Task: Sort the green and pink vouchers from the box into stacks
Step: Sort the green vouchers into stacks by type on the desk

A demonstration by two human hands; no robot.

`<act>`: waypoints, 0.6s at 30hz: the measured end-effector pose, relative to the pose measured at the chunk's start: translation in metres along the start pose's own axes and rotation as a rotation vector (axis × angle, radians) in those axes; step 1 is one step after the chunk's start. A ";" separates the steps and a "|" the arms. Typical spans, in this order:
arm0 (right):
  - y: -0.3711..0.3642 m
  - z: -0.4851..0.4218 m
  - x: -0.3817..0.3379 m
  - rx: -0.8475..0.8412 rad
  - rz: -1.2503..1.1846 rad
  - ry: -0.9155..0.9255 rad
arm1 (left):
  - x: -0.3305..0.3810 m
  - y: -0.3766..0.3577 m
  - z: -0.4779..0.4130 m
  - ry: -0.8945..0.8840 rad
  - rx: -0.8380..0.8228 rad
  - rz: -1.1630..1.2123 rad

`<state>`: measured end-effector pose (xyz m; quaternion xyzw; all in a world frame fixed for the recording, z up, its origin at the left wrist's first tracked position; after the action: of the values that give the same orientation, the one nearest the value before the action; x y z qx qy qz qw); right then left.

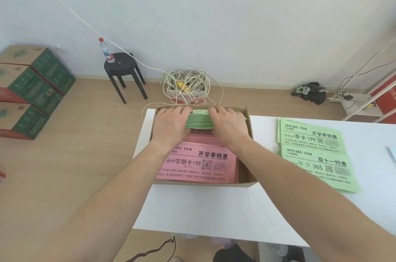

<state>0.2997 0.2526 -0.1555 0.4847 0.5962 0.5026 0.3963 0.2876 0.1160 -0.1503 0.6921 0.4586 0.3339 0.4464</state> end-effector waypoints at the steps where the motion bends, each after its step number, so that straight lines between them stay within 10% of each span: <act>1: 0.003 0.001 0.001 0.001 -0.004 0.005 | 0.000 0.003 0.000 0.003 0.022 0.018; 18: 0.137 0.102 0.069 0.321 0.084 -0.203 | 0.030 0.075 0.018 0.253 0.089 0.690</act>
<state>0.4073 0.3450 -0.0383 0.6145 0.6050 0.3656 0.3504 0.3392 0.1244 -0.0859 0.7780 0.2637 0.5274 0.2169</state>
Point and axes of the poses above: each hand's wrist, its own z-axis away from the middle knuckle, its own y-axis out of the back of the hand, x = y × z, the point moved 9 cm from there along -z, towards the middle knuckle, and after that the axes turned 10 degrees about x, right-handed, at the moved point
